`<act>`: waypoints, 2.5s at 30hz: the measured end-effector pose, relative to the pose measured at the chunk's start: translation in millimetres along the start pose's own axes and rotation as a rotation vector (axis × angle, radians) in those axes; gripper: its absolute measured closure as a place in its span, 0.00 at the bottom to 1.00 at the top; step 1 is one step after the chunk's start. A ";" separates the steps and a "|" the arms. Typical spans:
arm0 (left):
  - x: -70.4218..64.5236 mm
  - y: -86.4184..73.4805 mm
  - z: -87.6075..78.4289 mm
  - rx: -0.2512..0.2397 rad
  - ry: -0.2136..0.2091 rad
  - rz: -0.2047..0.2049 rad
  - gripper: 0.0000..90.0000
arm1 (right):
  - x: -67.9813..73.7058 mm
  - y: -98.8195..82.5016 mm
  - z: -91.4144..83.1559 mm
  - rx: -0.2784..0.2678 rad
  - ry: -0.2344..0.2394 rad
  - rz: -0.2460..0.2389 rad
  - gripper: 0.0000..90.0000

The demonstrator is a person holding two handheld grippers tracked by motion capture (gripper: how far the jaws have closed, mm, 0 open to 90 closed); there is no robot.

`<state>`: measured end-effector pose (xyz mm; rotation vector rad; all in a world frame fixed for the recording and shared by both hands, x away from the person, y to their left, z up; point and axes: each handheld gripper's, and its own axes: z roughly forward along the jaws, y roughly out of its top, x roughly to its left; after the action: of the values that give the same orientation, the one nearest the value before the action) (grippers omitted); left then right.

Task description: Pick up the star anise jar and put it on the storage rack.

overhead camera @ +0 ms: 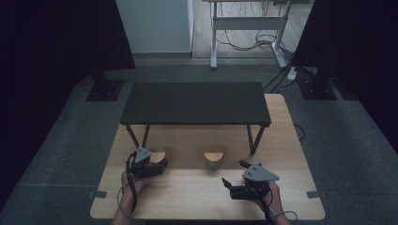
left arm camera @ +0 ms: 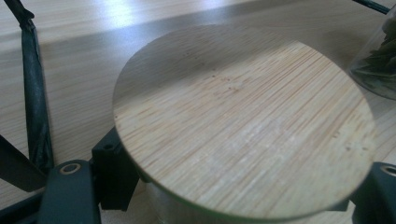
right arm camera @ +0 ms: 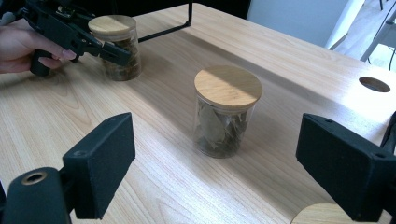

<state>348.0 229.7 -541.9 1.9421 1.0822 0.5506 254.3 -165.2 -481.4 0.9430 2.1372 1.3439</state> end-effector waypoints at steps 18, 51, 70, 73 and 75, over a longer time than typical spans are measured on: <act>-1.1 -0.7 -0.4 -0.007 0.005 0.014 0.28 | -4.3 -0.7 -0.5 -0.001 -0.026 0.025 0.12; -9.6 18.3 -45.1 -0.087 -0.040 0.068 0.28 | -5.4 0.2 -3.4 -0.010 -0.039 0.027 0.12; -32.7 42.3 -79.7 -0.090 -0.075 0.162 0.28 | -5.6 0.7 -4.7 -0.012 -0.044 0.024 0.12; -38.2 46.4 -84.7 -0.100 -0.085 0.171 0.28 | -5.8 0.3 -4.0 -0.011 -0.040 0.027 0.12; -39.6 47.3 -86.1 -0.102 -0.089 0.174 0.28 | -6.0 0.0 -3.8 -0.010 -0.039 0.028 0.12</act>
<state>290.0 221.3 -453.7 1.9625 0.8184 0.5960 255.7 -171.9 -479.7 0.9907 2.0936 1.3381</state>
